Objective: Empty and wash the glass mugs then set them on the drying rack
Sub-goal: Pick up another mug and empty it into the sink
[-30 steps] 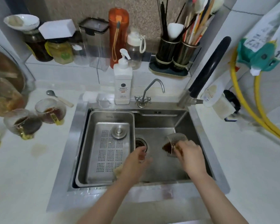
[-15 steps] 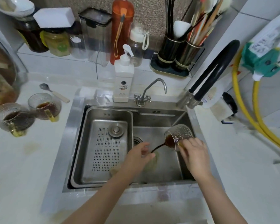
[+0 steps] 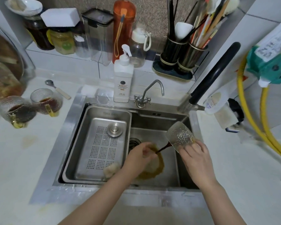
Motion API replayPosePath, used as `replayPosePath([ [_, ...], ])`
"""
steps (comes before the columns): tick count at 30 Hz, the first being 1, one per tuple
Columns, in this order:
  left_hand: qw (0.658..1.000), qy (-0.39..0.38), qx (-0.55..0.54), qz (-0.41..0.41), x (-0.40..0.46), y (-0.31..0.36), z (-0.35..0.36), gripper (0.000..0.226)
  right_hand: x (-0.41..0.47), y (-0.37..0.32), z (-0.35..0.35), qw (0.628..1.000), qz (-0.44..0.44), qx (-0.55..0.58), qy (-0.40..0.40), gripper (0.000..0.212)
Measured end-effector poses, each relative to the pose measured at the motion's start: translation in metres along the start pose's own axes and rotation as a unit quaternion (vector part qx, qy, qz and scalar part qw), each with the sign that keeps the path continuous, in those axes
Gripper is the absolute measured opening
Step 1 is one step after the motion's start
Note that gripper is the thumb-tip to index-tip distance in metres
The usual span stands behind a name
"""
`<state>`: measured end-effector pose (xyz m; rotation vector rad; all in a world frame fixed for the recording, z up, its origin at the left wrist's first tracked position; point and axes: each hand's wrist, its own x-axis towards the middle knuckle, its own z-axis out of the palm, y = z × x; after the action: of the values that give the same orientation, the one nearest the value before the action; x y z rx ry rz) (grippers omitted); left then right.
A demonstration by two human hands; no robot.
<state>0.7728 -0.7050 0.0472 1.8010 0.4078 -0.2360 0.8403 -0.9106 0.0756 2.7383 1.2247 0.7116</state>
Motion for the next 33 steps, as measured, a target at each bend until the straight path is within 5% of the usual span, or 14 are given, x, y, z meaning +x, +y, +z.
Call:
replayPosePath([
  [5,0.999,0.018,0.045,0.008,0.001,-0.004,0.009,0.05,-0.011,0.008,0.007,0.998,0.03,0.043,-0.038,0.045],
  [9,0.995,0.038,0.09,0.017,0.003,-0.006,0.015,0.053,-0.017,0.013,0.013,0.956,0.205,0.202,-0.055,0.018],
  [13,0.993,0.019,0.112,0.023,0.006,0.002,0.019,0.065,-0.02,0.018,0.014,0.777,0.432,0.452,-0.067,0.011],
  [16,0.992,-0.021,0.119,0.045,0.013,0.017,0.021,0.086,-0.025,0.026,0.025,0.646,0.502,0.572,-0.065,0.008],
  [21,0.989,-0.053,0.113,0.081,0.032,0.045,0.035,0.114,-0.018,0.034,0.031,0.553,0.492,0.669,-0.067,0.009],
  [23,0.991,-0.04,0.093,0.086,0.04,0.052,0.043,0.116,-0.011,0.039,0.03,0.535,0.475,0.696,-0.063,0.008],
  [28,0.994,0.03,0.048,0.098,0.057,0.063,0.056,0.106,0.004,0.066,0.035,0.553,0.416,0.718,-0.075,0.016],
  [31,0.992,0.061,0.015,0.105,0.065,0.073,0.057,0.111,0.024,0.097,0.049,0.496,0.463,0.734,-0.017,0.017],
  [33,0.992,0.064,0.0,0.105,0.07,0.079,0.058,0.11,0.041,0.126,0.068,0.517,0.519,0.68,0.028,0.012],
])
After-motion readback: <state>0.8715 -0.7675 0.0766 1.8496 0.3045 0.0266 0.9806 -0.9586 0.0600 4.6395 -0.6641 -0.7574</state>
